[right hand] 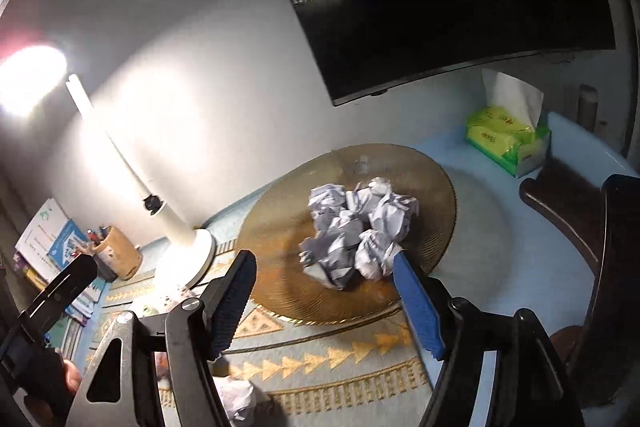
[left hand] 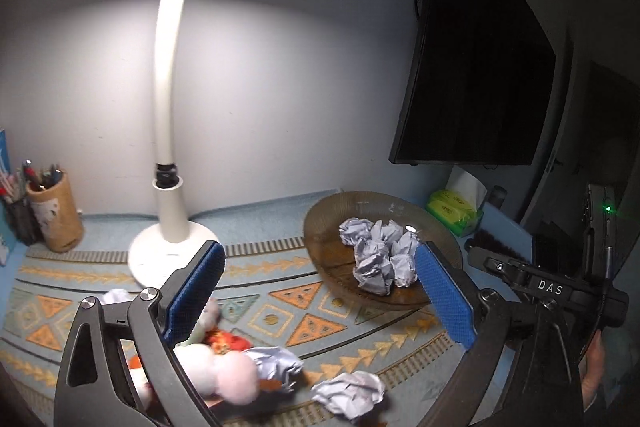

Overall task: Organize objects
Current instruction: 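Carry both papers to the brown glass bowl and open both grippers, then grasp grey checked paper with the left gripper while the right grasps white paper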

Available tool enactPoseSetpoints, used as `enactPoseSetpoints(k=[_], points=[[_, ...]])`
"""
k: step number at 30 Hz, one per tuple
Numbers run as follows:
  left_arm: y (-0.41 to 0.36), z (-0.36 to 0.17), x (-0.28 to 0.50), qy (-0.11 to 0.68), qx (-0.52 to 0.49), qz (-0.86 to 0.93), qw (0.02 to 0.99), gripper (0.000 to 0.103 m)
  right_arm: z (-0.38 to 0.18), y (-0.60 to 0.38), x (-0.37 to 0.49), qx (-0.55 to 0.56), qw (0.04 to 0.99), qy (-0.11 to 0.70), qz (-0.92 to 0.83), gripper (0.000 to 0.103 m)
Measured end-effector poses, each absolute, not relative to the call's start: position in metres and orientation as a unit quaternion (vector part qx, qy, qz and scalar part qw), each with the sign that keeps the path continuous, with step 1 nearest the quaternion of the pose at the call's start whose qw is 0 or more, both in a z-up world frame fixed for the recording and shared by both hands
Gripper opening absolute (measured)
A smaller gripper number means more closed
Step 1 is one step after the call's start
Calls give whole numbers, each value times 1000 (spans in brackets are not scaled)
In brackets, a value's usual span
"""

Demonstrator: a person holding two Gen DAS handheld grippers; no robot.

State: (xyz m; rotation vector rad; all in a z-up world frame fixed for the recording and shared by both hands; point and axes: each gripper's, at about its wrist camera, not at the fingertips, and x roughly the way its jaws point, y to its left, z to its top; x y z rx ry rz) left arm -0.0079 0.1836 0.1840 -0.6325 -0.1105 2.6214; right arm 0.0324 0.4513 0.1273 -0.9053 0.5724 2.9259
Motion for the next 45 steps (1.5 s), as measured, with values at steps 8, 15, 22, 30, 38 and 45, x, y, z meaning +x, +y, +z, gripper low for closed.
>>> enactPoseSetpoints(k=[8, 15, 22, 30, 38, 45], points=[[65, 219, 73, -64, -180, 973, 129, 96, 144, 390, 74, -258, -49, 163, 951, 84], [5, 134, 89, -120, -247, 956, 102, 96, 70, 354, 80, -263, -25, 110, 958, 88], [-4, 65, 67, -104, -351, 923, 122, 96, 24, 345, 64, -321, -43, 96, 941, 88], [9, 18, 37, -87, -407, 903, 105, 93, 11, 334, 51, -364, -84, 81, 924, 90], [14, 11, 21, -92, -426, 892, 122, 52, 1, 309, 43, -389, -79, 29, 918, 92], [17, 13, 28, -83, -413, 900, 113, 16, -6, 314, 20, -415, -63, 109, 901, 88]])
